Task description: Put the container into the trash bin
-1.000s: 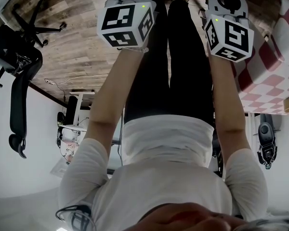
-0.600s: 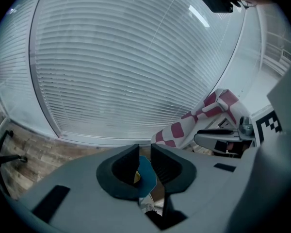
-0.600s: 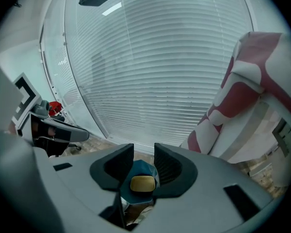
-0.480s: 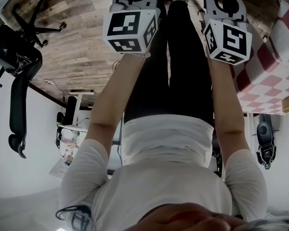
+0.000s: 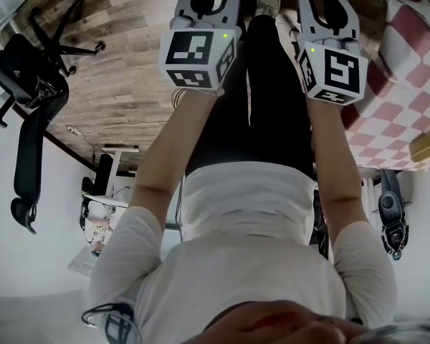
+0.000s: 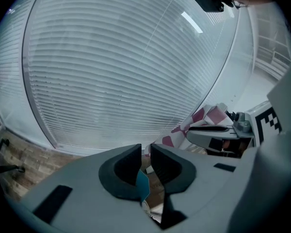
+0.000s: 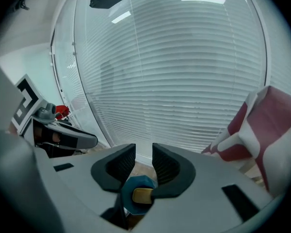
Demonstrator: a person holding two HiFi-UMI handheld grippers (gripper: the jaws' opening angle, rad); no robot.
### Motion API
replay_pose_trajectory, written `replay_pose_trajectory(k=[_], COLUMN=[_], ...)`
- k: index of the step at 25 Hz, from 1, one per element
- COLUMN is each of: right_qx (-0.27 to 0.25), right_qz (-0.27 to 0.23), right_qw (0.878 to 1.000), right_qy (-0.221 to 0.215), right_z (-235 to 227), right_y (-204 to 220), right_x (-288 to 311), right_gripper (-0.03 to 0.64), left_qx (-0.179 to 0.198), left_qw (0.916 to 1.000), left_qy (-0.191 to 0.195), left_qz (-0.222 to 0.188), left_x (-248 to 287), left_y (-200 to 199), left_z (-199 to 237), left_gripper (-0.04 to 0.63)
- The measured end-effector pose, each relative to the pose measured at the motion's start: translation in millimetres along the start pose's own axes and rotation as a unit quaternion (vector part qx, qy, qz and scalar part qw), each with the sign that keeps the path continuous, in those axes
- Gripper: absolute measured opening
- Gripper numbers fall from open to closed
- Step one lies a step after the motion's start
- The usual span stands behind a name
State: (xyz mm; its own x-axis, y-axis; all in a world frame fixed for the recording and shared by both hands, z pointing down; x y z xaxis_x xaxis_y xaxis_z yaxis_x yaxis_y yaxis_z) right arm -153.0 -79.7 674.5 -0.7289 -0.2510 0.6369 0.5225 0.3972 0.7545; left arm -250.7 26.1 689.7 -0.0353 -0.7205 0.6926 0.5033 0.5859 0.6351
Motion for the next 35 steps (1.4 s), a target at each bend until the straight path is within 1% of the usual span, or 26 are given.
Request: replay_pose_trajectory(k=[5, 12, 16, 20, 25, 31, 35], right_qx=[-0.014, -0.031, -0.038, -0.044, -0.058, -0.089, -0.095], right_qz=[-0.029, -0.065, -0.082, -0.104, -0.142, -0.164, -0.18], right_qw=[0.999, 0.997, 0.996, 0.993, 0.987, 0.981, 0.977], right_qy=[-0.011, -0.023, -0.027, -0.03, -0.039, -0.055, -0.06], right_z=[9, 24, 30, 38, 48, 66, 75], right_y=[-47, -110, -142, -176, -222, -260, -281], right_x=[-19, -57, -83, -110, -146, -182, -208], right_gripper=[0.11, 0.091, 0.08, 0.077, 0.066, 0.052, 0.046], left_qx=[0.012, 0.031, 0.038, 0.045, 0.057, 0.06, 0.07], left_qw=[0.9995, 0.9976, 0.9966, 0.9943, 0.9891, 0.9824, 0.9785], left_qy=[0.007, 0.016, 0.019, 0.022, 0.032, 0.044, 0.059], left_qz=[-0.029, -0.06, -0.071, -0.094, -0.132, -0.171, -0.185], left_x=[-24, -68, -95, -125, -159, -201, -224], left_y=[-41, -97, -122, -149, -185, -217, -231], left_z=[-13, -34, -47, -61, -80, -100, -119], left_gripper=[0.064, 0.064, 0.064, 0.063, 0.047, 0.037, 0.032])
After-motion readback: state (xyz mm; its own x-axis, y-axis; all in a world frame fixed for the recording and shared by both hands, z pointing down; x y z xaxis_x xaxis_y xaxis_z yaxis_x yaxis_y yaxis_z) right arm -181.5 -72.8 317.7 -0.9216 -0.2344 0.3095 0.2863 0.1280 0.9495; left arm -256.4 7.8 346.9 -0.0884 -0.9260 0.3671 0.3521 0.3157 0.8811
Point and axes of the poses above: the fingertips, and each gripper's own axes: x forward along the fingers, z to its left, y out of its underside, the point moved 3 cm from there along -x, backward along the fingers, and after that the axes turned 2 degrees about x, right-handed, at the moved point
